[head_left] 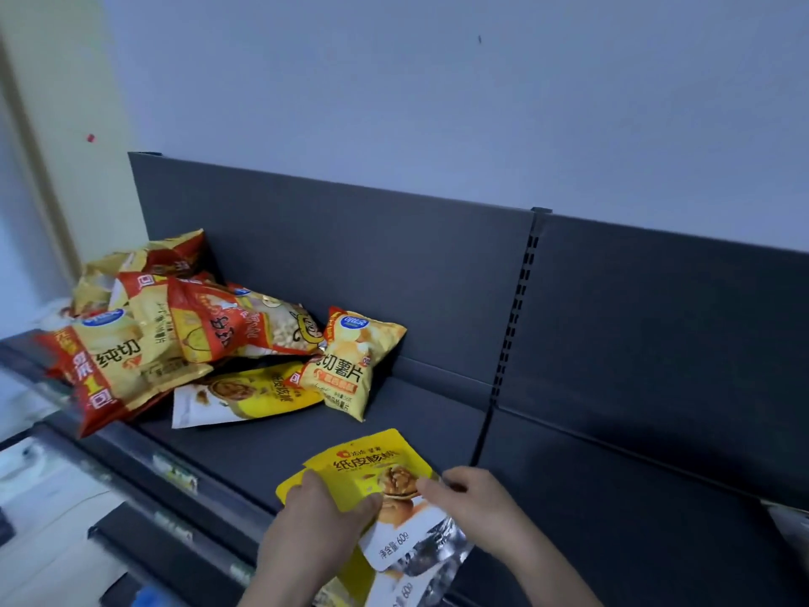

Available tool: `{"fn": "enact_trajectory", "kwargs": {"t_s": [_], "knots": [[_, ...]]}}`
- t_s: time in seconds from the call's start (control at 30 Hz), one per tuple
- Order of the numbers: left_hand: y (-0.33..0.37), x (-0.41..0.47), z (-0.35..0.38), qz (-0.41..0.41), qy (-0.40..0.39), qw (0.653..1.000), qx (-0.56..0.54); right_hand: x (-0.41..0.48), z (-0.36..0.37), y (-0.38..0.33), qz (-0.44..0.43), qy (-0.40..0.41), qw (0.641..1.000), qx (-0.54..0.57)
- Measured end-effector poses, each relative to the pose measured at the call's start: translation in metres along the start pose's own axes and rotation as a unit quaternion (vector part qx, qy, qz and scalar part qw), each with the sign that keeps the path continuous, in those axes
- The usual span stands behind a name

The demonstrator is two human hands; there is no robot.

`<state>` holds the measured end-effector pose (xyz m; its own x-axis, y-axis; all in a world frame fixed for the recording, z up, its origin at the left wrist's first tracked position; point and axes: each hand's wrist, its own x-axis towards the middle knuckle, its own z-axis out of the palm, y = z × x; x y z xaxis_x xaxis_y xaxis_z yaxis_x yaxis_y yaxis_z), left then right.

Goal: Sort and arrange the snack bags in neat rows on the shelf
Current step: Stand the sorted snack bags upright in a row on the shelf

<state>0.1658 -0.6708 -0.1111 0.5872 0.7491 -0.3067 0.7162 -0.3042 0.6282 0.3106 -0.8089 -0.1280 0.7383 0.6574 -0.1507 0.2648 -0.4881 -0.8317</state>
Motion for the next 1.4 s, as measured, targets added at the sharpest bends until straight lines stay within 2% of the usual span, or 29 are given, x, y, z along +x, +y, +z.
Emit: {"fn": "enact_trajectory", "kwargs": {"t_s": [0.17,0.3,0.43,0.57,0.87,1.0,1.23,1.4], "knots": [[-0.009,-0.012,0.002,-0.039,0.006,0.999,-0.019,0.008,0.012,0.0,0.01,-0.041,0.999,0.017],[-0.006,-0.022,0.008,-0.023,0.013,0.997,-0.079,0.004,0.013,-0.001,0.003,-0.047,0.999,0.021],[-0.003,-0.026,0.008,0.042,0.078,0.987,-0.132,0.002,0.011,-0.006,-0.022,-0.008,0.999,0.035],[0.003,-0.026,-0.01,0.113,0.142,0.966,-0.185,-0.003,0.009,-0.027,-0.078,-0.007,0.994,0.076],[0.025,0.026,-0.088,0.19,0.247,0.937,-0.156,0.05,0.029,-0.115,-0.158,0.015,0.983,0.095],[0.043,0.064,-0.147,0.186,0.276,0.936,-0.115,0.098,0.03,-0.181,-0.18,0.015,0.982,0.059],[0.054,0.148,-0.238,0.151,0.253,0.953,-0.068,0.193,0.061,-0.271,-0.157,0.006,0.987,0.024],[0.043,0.207,-0.264,0.133,0.194,0.972,-0.019,0.244,0.093,-0.289,-0.115,0.004,0.993,-0.018]]}}
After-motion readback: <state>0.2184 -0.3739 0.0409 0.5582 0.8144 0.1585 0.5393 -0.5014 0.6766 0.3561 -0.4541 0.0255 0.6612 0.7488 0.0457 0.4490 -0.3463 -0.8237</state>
